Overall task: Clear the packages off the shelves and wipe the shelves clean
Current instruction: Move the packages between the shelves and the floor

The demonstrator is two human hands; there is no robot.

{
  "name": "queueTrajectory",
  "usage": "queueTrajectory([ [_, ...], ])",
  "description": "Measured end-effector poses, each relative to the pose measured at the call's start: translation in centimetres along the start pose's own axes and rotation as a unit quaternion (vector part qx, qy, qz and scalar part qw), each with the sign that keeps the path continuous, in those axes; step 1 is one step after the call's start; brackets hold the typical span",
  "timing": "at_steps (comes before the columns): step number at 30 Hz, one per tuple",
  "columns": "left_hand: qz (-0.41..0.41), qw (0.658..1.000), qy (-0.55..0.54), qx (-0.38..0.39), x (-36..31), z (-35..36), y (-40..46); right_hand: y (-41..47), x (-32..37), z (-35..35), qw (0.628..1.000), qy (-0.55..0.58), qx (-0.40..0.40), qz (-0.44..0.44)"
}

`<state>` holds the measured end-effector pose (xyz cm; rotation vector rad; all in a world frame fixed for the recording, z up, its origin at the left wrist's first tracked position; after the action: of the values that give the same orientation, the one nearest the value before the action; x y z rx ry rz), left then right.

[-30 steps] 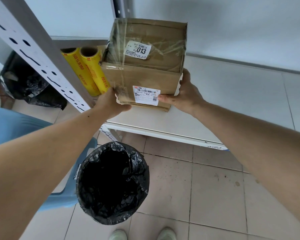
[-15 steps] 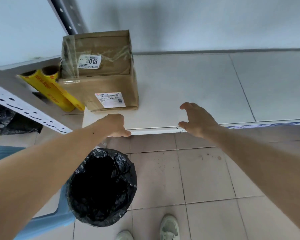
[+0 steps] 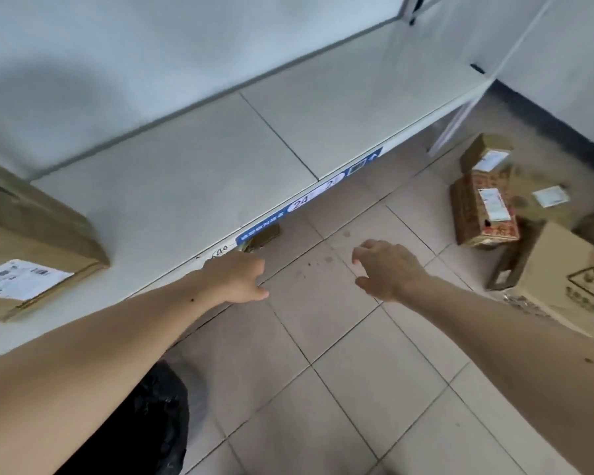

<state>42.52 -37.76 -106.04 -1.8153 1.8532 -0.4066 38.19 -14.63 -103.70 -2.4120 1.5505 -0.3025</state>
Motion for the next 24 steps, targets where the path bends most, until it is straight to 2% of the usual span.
queueTrajectory([
  [8, 0.106, 0.993, 0.044, 0.023, -22.2, 1.2, 3.3, -11.7, -18.4, 3.9, 0.994, 0.009, 0.036, 0.101],
  [15, 0.150, 0.984, 0.079, 0.049, -41.9, 4.7, 6.4, -22.5, -35.7, 8.9, 0.974, 0.070, 0.069, 0.206],
  [20, 0.186, 0.975, 0.108, 0.057, -52.6, 6.3, 9.5, -27.4, -45.2, 11.5, 0.960, 0.087, 0.090, 0.251],
  [24, 0.202, 0.967, 0.137, 0.068, -58.1, 6.7, 12.4, -28.7, -50.9, 13.3, 0.948, 0.107, 0.092, 0.286],
])
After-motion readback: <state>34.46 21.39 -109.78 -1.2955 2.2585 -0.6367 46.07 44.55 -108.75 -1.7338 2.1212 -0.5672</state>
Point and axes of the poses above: each hand's wrist, its own y-axis towards the middle knuckle, its own z-axis out of the palm, x = y × z, the point moved 5 cm from there along y, towards the middle knuckle, and after that the axes turned 10 degrees about -x, right-handed, at the moved point
